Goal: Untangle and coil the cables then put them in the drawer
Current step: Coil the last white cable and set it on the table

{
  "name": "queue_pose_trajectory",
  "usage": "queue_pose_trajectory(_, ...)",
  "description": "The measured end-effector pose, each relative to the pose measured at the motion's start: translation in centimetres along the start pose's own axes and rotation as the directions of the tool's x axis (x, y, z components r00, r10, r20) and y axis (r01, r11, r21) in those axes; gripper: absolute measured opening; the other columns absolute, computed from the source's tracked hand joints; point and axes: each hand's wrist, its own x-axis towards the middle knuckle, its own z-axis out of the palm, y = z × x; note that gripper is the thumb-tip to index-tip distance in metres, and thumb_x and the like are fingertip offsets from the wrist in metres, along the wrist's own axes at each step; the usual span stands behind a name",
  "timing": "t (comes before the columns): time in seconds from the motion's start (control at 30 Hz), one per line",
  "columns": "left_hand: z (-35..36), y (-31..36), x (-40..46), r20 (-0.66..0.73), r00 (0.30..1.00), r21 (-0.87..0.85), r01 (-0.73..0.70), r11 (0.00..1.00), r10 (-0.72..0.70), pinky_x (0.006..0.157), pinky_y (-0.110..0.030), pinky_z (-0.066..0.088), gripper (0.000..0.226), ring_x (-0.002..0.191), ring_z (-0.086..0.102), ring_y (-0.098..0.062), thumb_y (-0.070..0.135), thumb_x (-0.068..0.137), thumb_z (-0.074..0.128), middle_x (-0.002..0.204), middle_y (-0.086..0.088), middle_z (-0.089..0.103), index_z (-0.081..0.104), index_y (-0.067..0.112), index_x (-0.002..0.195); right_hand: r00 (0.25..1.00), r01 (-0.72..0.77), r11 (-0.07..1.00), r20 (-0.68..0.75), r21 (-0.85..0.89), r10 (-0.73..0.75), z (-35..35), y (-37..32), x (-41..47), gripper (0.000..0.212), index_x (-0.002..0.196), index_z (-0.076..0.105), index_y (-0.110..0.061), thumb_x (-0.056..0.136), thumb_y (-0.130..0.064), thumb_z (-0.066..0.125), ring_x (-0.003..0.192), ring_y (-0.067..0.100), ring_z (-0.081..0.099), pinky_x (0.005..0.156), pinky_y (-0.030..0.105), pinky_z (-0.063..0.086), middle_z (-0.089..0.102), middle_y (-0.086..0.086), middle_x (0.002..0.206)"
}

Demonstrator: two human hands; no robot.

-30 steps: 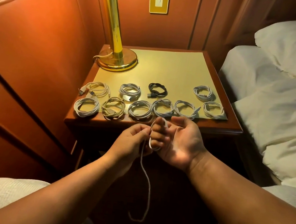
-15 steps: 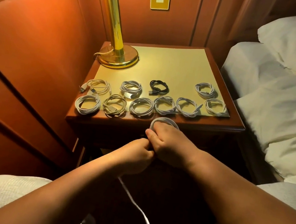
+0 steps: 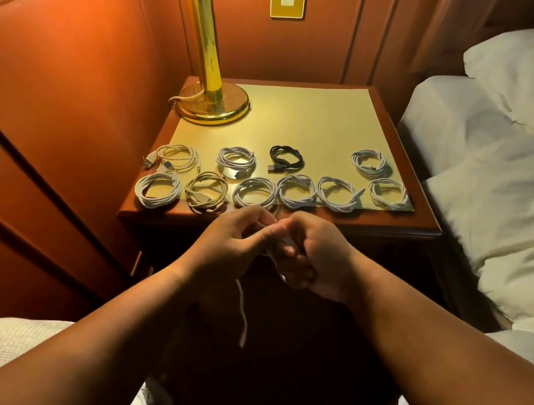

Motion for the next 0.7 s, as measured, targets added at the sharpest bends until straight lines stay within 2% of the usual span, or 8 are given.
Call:
queue_pose_trajectory(0.1, 0.6, 0.1, 0.0, 0.012, 0.998, -0.188, 0.059, 0.98, -0.058, 0.056, -0.016, 0.041, 0.04, 0.06, 0.053, -0.004, 0.041, 0.093, 0.051, 0.068, 0.011, 0.061, 0.065, 0.004, 0.094, 0.985, 0.048, 0.982, 0.154, 0.18, -0.076, -0.1, 0.0, -0.5, 0.038, 0.059, 0.041, -0.014, 0.091, -0.03, 0.028, 0.04, 0.015, 0.021, 0.046, 0.03, 0.018, 0.025, 0.0, 0.047)
queue_pose_trajectory(0.17, 1.1, 0.4, -0.3, 0.016, 0.994, -0.289, 0.108, 0.951, -0.108, 0.062, -0.016, 0.045, 0.035, 0.066, 0.057, -0.003, 0.04, 0.098, 0.049, 0.071, 0.012, 0.063, 0.066, 0.009, 0.096, 0.983, 0.046, 0.978, 0.168, 0.202, -0.081, -0.1, -0.1, -0.7, 0.038, 0.062, 0.043, -0.012, 0.092, -0.029, 0.028, 0.044, 0.016, 0.027, 0.05, 0.03, 0.024, 0.029, 0.002, 0.05)
queue_pose_trajectory(0.23, 1.5, 0.7, -0.6, -0.008, 0.987, -0.382, 0.146, 0.912, -0.162, 0.07, -0.023, 0.049, 0.03, 0.075, 0.063, -0.007, 0.033, 0.101, 0.046, 0.075, 0.01, 0.065, 0.066, 0.012, 0.099, 0.98, 0.046, 0.985, 0.181, 0.167, -0.076, -0.1, -0.3, -0.9, 0.039, 0.067, 0.048, -0.01, 0.096, -0.028, 0.028, 0.051, 0.017, 0.037, 0.055, 0.031, 0.033, 0.038, 0.005, 0.056)
queue_pose_trajectory(0.37, 1.6, 1.5, -0.9, -0.076, 0.981, -0.472, 0.122, 0.873, -0.178, 0.059, -0.017, 0.048, 0.028, 0.067, 0.062, -0.005, 0.027, 0.103, 0.042, 0.069, 0.009, 0.064, 0.063, 0.014, 0.091, 0.986, 0.069, 0.994, 0.146, 0.079, -0.08, 0.1, -1.3, -1.2, 0.037, 0.083, 0.055, -0.008, 0.104, -0.024, 0.03, 0.061, 0.014, 0.046, 0.06, 0.028, 0.047, 0.051, 0.002, 0.068)
queue_pose_trajectory(0.43, 1.7, 1.7, -1.0, -0.097, 0.978, -0.478, 0.117, 0.87, -0.185, 0.056, -0.013, 0.045, 0.03, 0.062, 0.06, -0.002, 0.025, 0.103, 0.041, 0.065, 0.01, 0.063, 0.063, 0.012, 0.086, 0.994, 0.101, 0.995, 0.051, -0.017, -0.1, 0.5, -1.5, -1.0, 0.035, 0.079, 0.053, -0.01, 0.104, -0.022, 0.031, 0.057, 0.012, 0.043, 0.055, 0.027, 0.043, 0.049, 0.0, 0.064)
queue_pose_trajectory(0.5, 1.8, 1.9, -0.9, -0.098, 0.974, -0.504, 0.128, 0.854, -0.204, 0.058, -0.017, 0.048, 0.036, 0.062, 0.061, -0.005, 0.024, 0.104, 0.042, 0.065, 0.007, 0.064, 0.067, 0.015, 0.079, 0.991, 0.12, 0.991, -0.05, -0.059, -0.123, 1.1, -1.2, -0.8, 0.036, 0.069, 0.046, -0.014, 0.101, -0.022, 0.032, 0.049, 0.012, 0.035, 0.049, 0.027, 0.031, 0.04, 0.0, 0.055)
queue_pose_trajectory(0.6, 1.8, 2.1, -0.6, -0.026, 0.971, -0.612, 0.173, 0.772, -0.238, 0.065, -0.037, 0.057, 0.039, 0.069, 0.066, -0.024, 0.029, 0.102, 0.045, 0.074, -0.007, 0.068, 0.074, 0.017, 0.078, 0.994, 0.105, 0.975, -0.005, 0.198, -0.106, 1.5, -0.6, -0.4, 0.035, 0.061, 0.036, -0.018, 0.095, -0.026, 0.032, 0.042, 0.012, 0.021, 0.045, 0.027, 0.018, 0.026, -0.002, 0.05)
queue_pose_trajectory(0.7, 1.8, 1.9, -0.5, 0.089, 0.957, -0.729, 0.251, 0.638, -0.274, 0.062, -0.035, 0.054, 0.041, 0.066, 0.065, -0.027, 0.036, 0.098, 0.046, 0.076, -0.015, 0.066, 0.073, 0.006, 0.09, 0.993, 0.051, 0.894, 0.076, 0.444, -0.094, 1.5, -0.3, -0.4, 0.031, 0.063, 0.035, -0.02, 0.093, -0.028, 0.032, 0.043, 0.011, 0.015, 0.045, 0.026, 0.012, 0.021, -0.005, 0.05)
